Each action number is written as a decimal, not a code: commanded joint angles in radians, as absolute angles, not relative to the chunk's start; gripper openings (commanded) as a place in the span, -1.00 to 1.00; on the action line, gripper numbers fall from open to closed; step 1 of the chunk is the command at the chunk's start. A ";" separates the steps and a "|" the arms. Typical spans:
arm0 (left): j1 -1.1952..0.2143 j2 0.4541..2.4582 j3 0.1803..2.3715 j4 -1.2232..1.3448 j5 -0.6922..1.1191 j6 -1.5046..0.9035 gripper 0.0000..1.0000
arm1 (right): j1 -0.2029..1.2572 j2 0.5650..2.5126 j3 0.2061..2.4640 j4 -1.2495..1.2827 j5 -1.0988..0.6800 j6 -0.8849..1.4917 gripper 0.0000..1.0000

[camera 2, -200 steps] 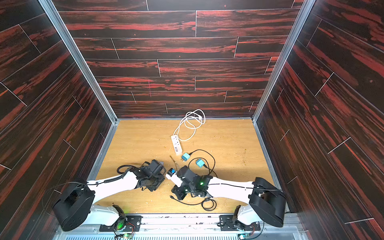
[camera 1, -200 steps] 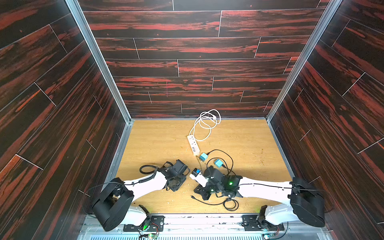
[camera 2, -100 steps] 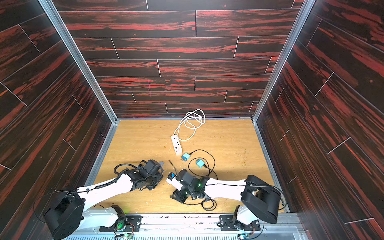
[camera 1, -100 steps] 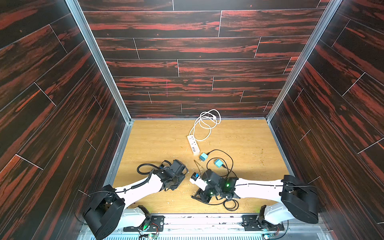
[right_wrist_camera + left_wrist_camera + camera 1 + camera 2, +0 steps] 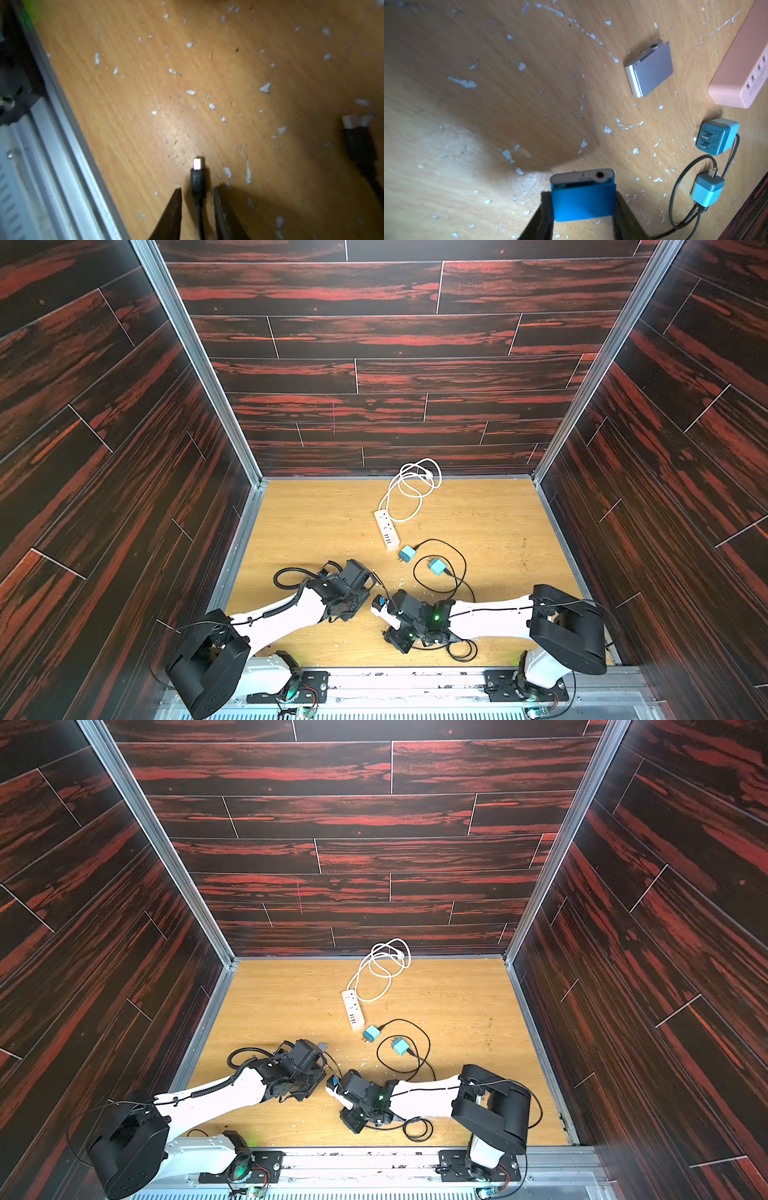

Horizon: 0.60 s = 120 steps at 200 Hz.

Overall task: Charge mp3
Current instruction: Pick up the charging cable from the center of the board.

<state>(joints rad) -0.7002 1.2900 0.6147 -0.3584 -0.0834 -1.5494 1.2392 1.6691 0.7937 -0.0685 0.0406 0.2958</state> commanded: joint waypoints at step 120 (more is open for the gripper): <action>-0.696 1.278 0.608 -0.402 -0.113 -1.560 -1.00 | 1.330 1.763 0.862 -0.269 0.254 0.366 -0.62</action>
<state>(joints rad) -0.7002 1.2896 0.6147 -0.3698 -0.0902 -1.5528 1.3144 1.7168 0.8669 -0.1577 0.2485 0.3397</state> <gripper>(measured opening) 0.431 0.185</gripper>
